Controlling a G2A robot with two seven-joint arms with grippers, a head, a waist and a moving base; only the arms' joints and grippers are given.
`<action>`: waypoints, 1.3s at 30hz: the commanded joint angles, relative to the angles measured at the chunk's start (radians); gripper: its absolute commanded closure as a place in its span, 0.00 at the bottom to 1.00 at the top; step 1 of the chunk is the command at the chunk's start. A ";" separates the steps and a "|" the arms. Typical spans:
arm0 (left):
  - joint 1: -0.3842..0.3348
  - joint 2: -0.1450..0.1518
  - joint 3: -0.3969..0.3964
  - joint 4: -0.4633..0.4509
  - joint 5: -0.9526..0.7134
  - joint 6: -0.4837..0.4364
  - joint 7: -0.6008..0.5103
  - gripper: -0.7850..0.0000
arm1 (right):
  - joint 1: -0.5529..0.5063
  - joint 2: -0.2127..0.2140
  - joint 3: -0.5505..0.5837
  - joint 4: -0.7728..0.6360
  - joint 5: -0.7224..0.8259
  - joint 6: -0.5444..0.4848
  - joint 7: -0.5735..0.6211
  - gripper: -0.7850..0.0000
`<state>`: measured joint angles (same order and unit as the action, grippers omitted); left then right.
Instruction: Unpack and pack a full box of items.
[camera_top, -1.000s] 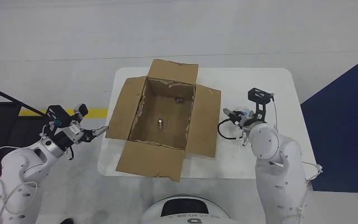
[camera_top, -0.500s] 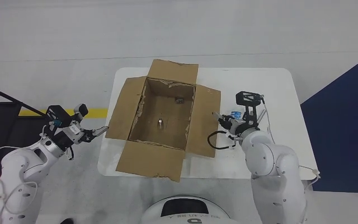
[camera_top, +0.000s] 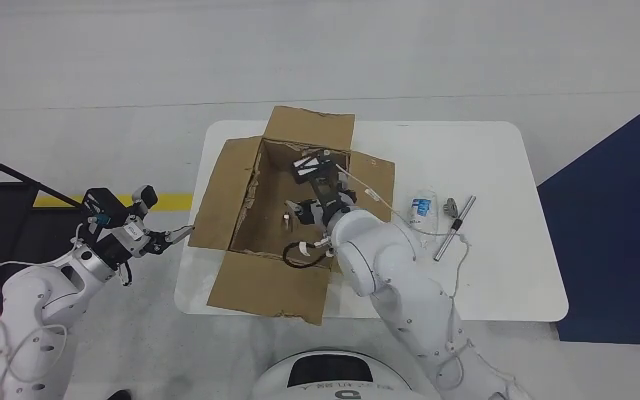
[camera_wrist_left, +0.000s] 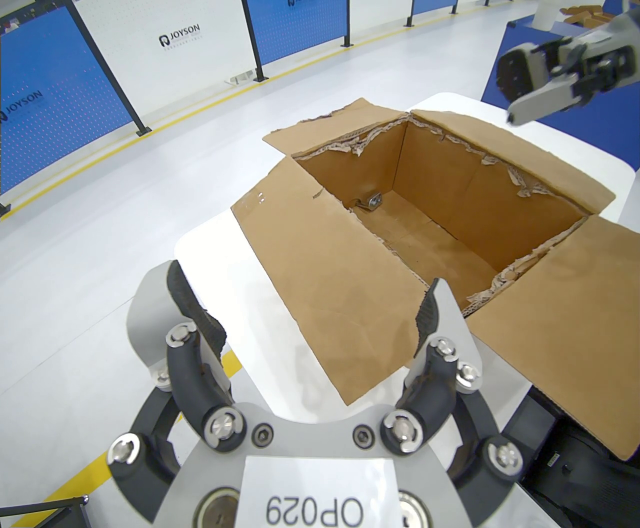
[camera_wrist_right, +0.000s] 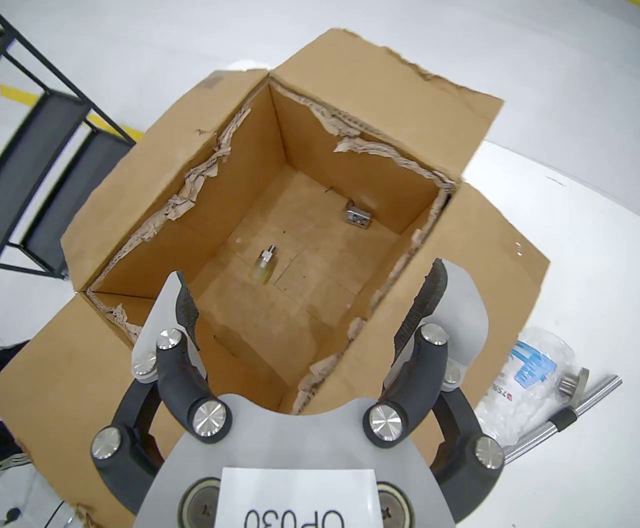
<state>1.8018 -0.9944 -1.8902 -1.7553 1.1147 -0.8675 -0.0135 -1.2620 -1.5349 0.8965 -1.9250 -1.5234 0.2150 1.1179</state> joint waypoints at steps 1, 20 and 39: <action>0.000 0.000 0.000 0.000 0.000 0.000 0.000 0.00 | -0.006 0.001 0.013 -0.004 0.000 -0.001 -0.001 0.00; 0.000 0.000 0.000 0.000 0.000 0.000 0.000 0.00 | 0.300 -0.107 -0.224 0.553 0.047 -0.040 0.088 0.00; 0.000 0.000 0.000 0.000 0.000 0.000 0.000 0.00 | 0.535 -0.261 -0.279 1.164 0.355 -0.081 -0.087 0.44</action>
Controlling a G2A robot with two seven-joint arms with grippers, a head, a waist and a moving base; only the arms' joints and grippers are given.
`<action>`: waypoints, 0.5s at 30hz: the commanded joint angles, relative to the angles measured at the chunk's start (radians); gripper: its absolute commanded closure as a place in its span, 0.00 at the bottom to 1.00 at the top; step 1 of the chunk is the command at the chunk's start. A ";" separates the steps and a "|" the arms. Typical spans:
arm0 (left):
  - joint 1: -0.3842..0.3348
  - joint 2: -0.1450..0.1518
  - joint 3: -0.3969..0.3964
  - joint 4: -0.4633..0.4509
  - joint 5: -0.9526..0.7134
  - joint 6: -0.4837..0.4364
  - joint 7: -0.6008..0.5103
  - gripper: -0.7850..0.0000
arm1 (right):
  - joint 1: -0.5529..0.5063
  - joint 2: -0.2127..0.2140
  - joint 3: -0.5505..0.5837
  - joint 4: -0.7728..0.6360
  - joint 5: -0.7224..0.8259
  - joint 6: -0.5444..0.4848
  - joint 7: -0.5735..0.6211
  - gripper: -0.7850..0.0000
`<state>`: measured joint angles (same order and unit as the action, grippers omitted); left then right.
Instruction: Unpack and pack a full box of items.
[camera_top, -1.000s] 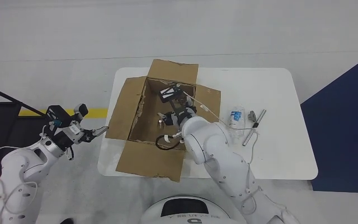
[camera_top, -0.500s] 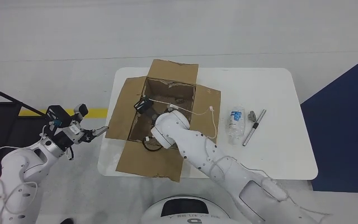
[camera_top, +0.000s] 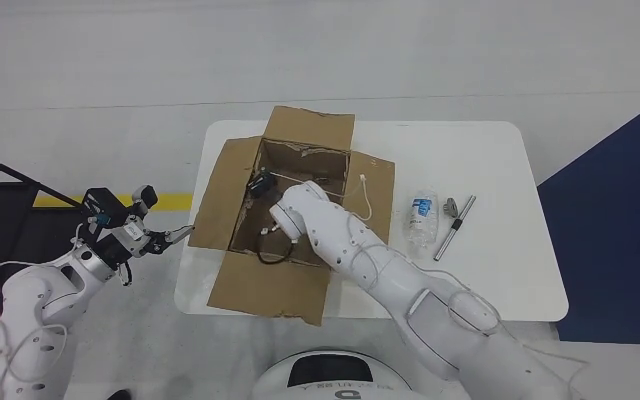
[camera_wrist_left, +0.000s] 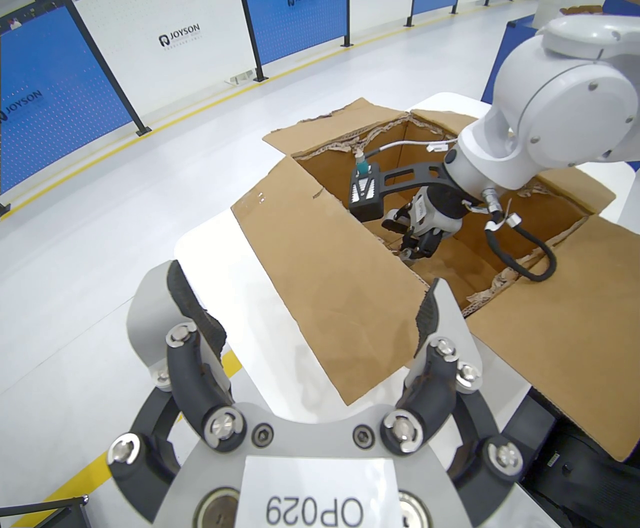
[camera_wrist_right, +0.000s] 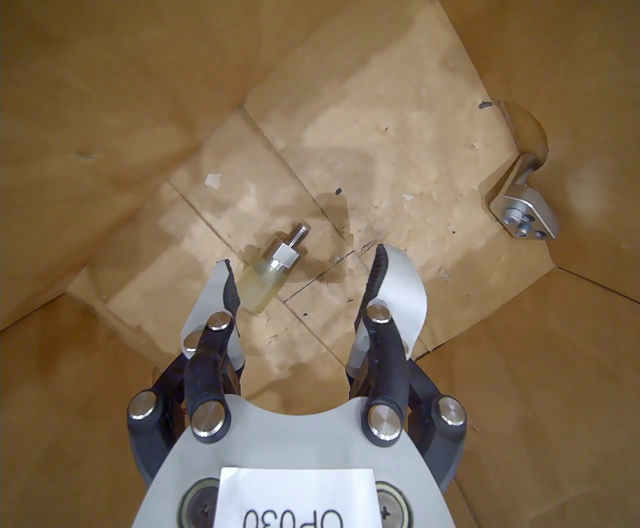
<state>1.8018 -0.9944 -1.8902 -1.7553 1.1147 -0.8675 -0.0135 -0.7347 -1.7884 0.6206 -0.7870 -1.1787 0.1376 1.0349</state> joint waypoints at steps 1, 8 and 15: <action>0.000 0.000 0.000 0.000 0.000 0.000 0.000 0.00 | 0.015 -0.015 -0.006 0.049 0.021 -0.005 -0.007 0.46; 0.000 0.000 0.000 0.000 0.000 0.000 0.000 0.00 | 0.056 -0.063 -0.028 0.175 0.067 -0.008 -0.033 0.60; 0.000 0.000 0.000 0.000 0.000 0.000 0.000 0.00 | 0.080 -0.089 -0.025 0.222 0.079 0.041 -0.062 1.00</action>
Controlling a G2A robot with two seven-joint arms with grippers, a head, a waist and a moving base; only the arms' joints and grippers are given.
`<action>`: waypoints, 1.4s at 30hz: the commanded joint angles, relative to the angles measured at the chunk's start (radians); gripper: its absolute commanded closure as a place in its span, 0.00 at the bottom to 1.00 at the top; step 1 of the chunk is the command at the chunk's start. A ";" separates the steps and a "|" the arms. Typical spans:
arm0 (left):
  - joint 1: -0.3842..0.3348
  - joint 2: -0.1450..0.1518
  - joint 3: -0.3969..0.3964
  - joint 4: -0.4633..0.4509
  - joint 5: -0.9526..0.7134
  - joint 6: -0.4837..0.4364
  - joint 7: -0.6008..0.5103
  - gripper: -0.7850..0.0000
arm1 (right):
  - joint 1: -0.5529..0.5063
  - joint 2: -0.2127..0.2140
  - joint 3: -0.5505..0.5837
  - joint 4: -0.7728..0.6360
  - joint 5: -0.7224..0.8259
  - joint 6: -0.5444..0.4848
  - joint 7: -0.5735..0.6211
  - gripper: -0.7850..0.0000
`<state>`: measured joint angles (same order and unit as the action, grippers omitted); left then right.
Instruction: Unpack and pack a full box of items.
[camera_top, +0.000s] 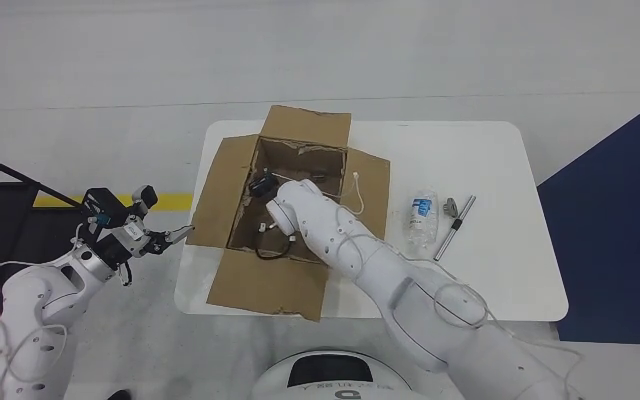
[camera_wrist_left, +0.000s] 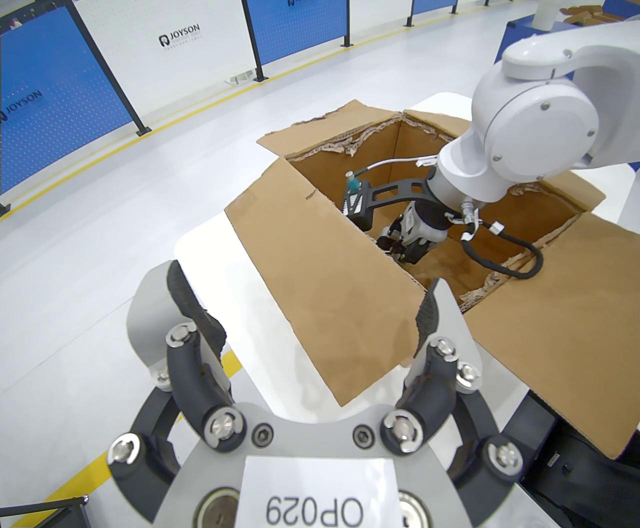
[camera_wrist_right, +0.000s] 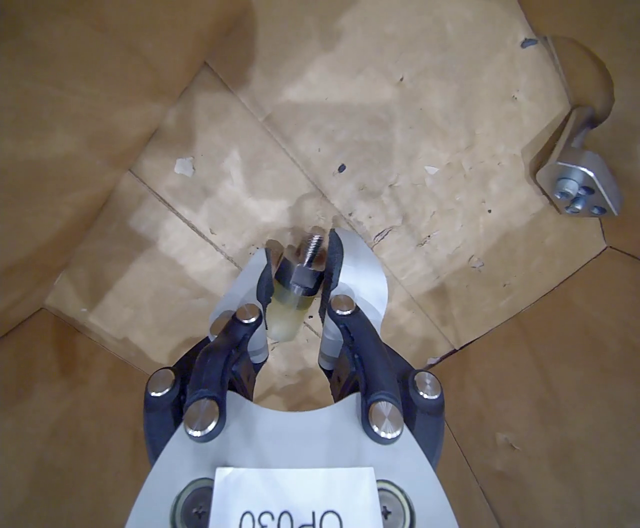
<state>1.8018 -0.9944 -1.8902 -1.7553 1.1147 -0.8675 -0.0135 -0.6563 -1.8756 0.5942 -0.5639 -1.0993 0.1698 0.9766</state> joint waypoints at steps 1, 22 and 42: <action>0.000 0.000 0.000 0.000 0.000 0.000 0.000 0.00 | 0.003 -0.002 0.004 -0.006 -0.003 0.019 -0.008 1.00; 0.000 0.000 0.000 0.000 0.000 0.000 0.000 0.00 | -0.773 0.265 0.421 -1.432 -0.619 0.086 0.009 1.00; 0.000 0.000 0.000 0.000 0.000 0.000 0.000 0.00 | -1.318 0.314 0.983 -1.781 -0.252 0.153 -0.340 1.00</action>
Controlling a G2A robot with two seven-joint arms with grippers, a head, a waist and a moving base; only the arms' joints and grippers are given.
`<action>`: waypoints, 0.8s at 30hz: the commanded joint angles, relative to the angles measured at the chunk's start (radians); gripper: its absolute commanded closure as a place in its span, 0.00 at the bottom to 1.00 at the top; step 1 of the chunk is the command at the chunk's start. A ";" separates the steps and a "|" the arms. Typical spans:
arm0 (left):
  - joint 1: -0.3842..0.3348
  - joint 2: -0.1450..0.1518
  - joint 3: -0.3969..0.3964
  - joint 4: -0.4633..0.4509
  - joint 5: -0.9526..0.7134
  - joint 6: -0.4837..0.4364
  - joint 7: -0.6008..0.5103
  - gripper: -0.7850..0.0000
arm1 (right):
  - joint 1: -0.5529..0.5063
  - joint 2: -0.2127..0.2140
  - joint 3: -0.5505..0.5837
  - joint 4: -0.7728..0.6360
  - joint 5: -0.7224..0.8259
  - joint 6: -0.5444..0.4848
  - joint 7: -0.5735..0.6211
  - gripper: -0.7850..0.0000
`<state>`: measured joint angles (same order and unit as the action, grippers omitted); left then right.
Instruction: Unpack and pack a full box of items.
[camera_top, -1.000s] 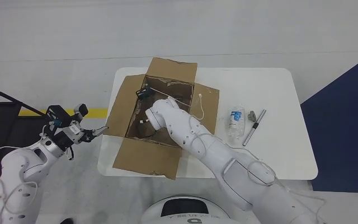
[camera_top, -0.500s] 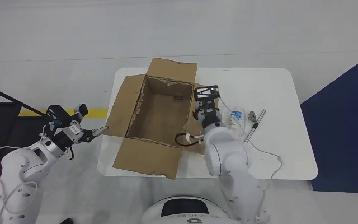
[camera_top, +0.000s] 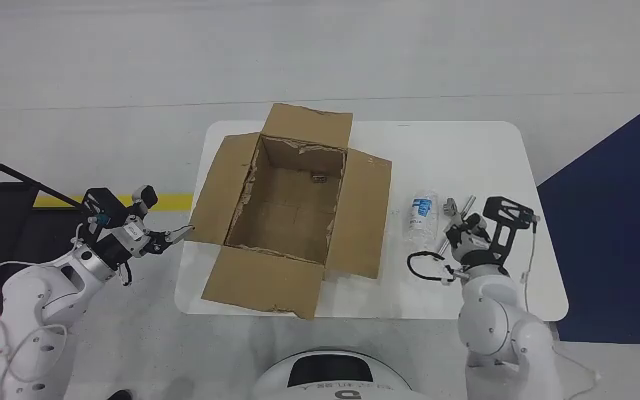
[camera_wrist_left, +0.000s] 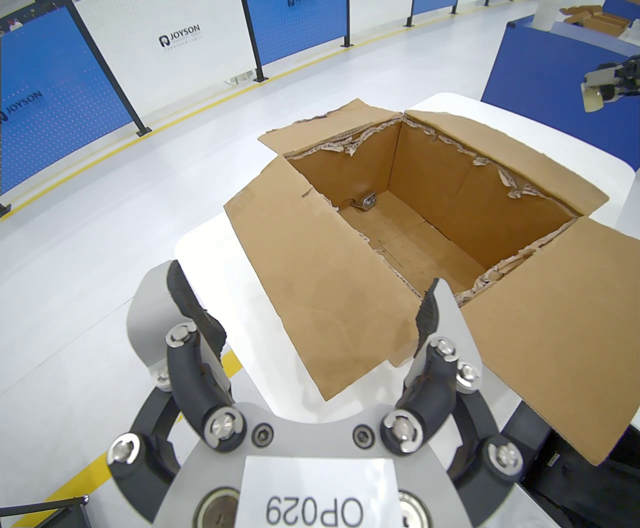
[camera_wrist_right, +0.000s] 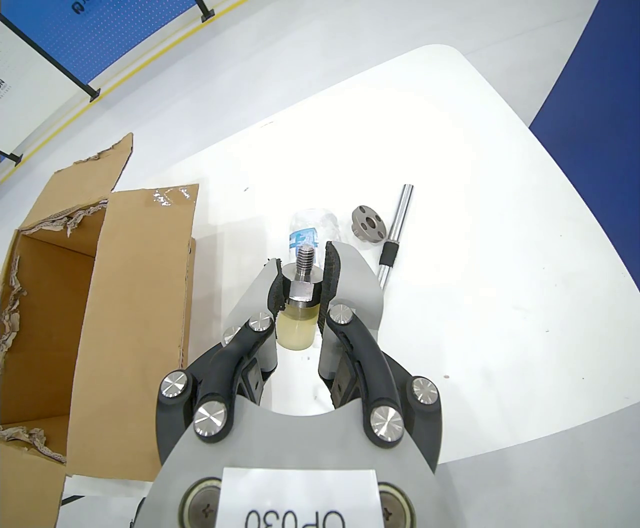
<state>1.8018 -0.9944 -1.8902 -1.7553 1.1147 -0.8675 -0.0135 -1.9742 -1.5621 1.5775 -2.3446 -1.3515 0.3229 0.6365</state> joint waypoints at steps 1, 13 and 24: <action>0.000 0.000 0.000 0.000 0.000 0.000 0.000 0.00 | 0.000 0.000 0.000 0.000 0.000 0.000 0.000 1.00; 0.000 0.000 0.000 0.000 0.000 0.000 0.000 0.00 | 0.251 0.008 -0.021 0.345 -0.189 0.029 0.172 1.00; 0.000 0.000 0.000 0.000 0.000 0.000 0.000 0.00 | 0.262 0.014 0.033 0.434 -0.142 0.019 0.192 1.00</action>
<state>1.8018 -0.9944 -1.8902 -1.7553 1.1147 -0.8675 -0.0135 -1.7143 -1.5481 1.6071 -1.9164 -1.5008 0.3424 0.8301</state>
